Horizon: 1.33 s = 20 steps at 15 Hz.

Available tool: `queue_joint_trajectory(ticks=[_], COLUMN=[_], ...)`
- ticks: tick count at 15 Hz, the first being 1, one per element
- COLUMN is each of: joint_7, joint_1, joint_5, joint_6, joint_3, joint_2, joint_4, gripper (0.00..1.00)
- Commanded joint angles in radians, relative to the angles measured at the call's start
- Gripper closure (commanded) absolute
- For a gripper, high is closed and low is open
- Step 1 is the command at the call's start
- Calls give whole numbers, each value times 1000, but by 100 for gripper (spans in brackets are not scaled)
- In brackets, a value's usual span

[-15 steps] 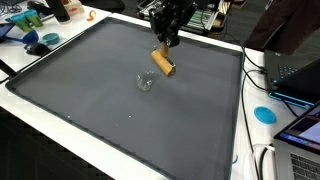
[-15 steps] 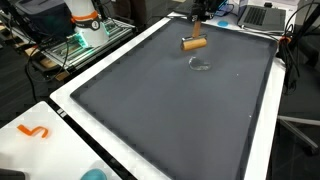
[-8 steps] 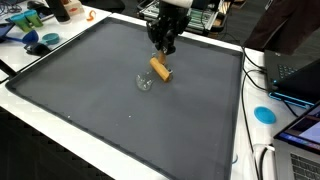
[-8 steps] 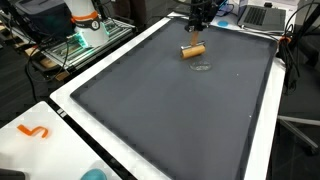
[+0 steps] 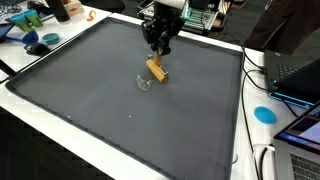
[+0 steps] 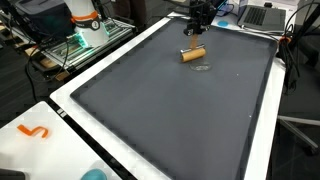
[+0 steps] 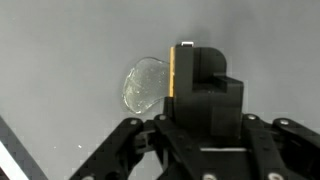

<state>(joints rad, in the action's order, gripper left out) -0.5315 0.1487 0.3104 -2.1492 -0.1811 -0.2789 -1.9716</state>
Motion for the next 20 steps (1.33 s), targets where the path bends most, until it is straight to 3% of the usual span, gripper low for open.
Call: queue_joint_trajectory(ticks=[1, 20], joint_7=[18, 61], joint_1=[4, -2], joint_5=[44, 79], joint_6=[-11, -38], joint_3=[11, 47], joint_2=[-11, -138], joint_4=[-16, 109], gripper=[76, 76])
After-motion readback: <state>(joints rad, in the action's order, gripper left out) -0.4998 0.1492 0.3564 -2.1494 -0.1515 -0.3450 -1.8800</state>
